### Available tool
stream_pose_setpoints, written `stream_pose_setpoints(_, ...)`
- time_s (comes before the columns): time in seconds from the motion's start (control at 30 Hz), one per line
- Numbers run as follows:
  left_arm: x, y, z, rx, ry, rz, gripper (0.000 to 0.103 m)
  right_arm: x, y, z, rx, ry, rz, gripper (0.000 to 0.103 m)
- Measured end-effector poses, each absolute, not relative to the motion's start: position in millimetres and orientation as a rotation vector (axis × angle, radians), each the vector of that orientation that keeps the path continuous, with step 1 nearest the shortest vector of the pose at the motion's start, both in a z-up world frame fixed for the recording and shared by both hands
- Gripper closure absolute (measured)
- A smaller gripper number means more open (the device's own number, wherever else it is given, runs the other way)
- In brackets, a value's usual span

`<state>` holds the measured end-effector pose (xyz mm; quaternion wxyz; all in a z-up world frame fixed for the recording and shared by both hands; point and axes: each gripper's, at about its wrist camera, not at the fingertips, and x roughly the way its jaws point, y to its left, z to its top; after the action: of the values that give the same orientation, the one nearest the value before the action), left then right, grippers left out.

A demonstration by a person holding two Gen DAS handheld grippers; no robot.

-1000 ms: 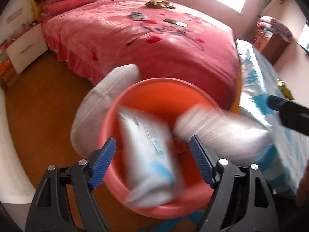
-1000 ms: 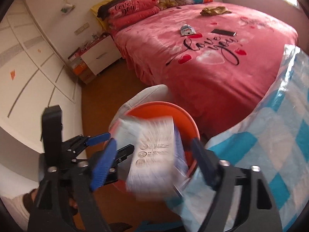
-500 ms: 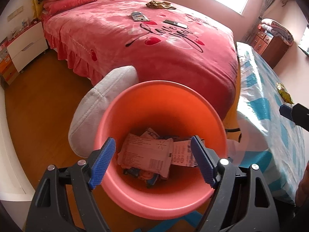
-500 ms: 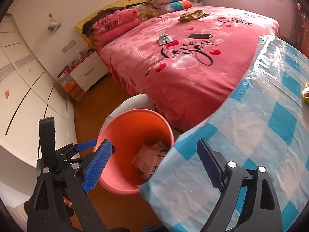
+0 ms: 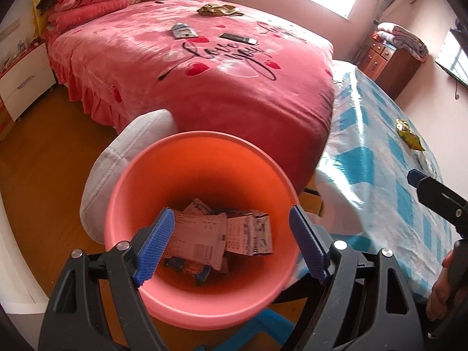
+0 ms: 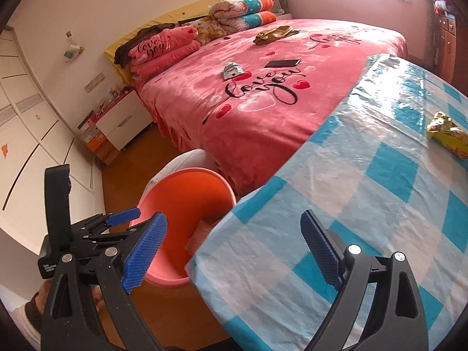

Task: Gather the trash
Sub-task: 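Move both open tools back toward the snack bag and yogurt bottle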

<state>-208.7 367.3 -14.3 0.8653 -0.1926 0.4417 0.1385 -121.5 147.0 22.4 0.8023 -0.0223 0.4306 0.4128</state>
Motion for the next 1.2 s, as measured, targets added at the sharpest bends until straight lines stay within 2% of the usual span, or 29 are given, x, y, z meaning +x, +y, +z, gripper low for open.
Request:
stream_pose_setpoints(0.67,-179,290,22,-0.244,0.905,0.196,0.021,-105,64,34,0.104,0.813,0.857,0.007)
stream_pose_setpoints(1.2,-154,228,28,-0.128,0.938,0.114,0.021,-79,-8,19,0.23,0.769,0.788,0.007)
